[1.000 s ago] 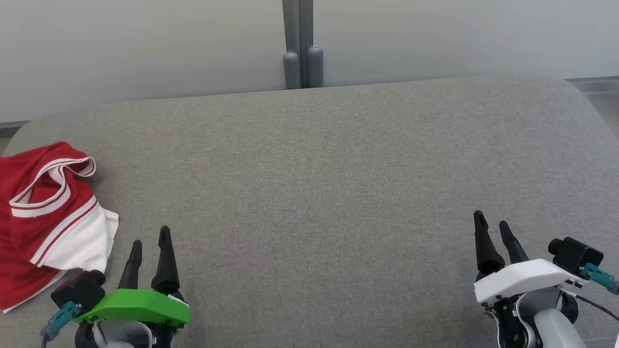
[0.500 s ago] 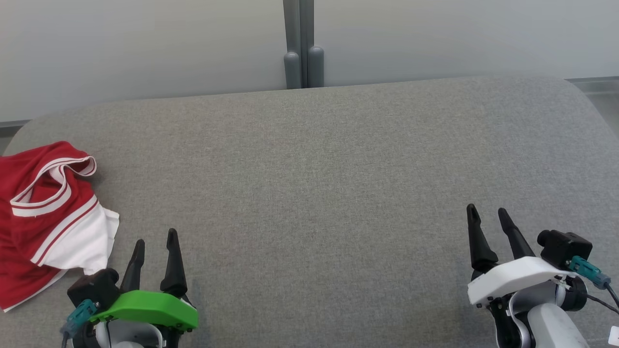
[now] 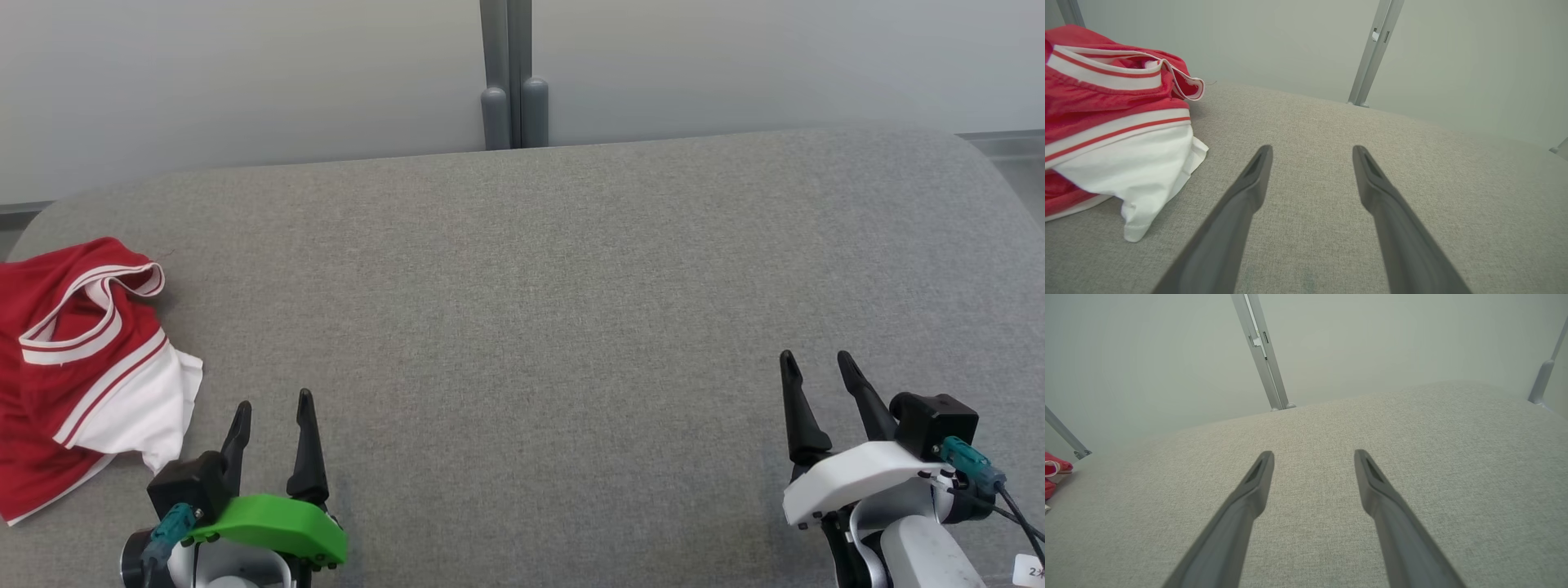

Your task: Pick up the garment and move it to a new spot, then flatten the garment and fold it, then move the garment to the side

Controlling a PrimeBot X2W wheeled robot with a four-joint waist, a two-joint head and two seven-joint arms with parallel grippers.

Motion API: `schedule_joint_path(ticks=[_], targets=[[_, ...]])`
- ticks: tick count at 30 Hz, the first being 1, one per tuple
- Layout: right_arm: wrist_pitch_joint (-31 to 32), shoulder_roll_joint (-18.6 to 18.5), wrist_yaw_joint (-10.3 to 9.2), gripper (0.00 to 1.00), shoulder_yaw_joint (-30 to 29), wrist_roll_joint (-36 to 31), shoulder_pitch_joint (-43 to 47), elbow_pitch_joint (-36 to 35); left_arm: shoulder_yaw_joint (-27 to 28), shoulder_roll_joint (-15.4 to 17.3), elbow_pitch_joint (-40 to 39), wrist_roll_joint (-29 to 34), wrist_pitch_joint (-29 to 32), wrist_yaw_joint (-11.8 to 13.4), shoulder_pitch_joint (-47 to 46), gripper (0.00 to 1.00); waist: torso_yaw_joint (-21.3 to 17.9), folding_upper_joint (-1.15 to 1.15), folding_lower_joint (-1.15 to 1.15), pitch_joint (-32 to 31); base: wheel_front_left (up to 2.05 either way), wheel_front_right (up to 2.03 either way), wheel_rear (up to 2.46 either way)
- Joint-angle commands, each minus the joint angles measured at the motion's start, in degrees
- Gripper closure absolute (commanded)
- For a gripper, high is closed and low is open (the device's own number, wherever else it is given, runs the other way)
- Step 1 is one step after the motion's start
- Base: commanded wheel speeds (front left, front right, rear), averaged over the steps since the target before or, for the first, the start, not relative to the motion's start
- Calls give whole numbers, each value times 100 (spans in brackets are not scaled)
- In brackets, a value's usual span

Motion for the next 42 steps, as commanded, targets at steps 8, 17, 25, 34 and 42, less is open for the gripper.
schedule_joint_path(ticks=[8,17,25,34,42], targets=[[-144,17,2,0,14,-494,-50,96,10,48,46,401,-135,59,-57,0,16,0,0,7,0,0,0],[-238,23,1,0,25,-899,-68,161,37,50,59,758,-237,55,-56,0,30,0,0,12,0,0,0],[-317,24,1,0,-4,-1243,-61,208,-24,51,159,1094,-311,35,23,0,17,0,0,10,0,0,0],[-347,30,1,0,-50,-1351,-13,189,-33,53,211,1178,-342,69,70,0,54,0,0,15,0,0,0],[-347,45,1,0,34,-1271,-8,172,20,53,249,1072,-341,118,101,0,193,0,0,37,0,0,0]])
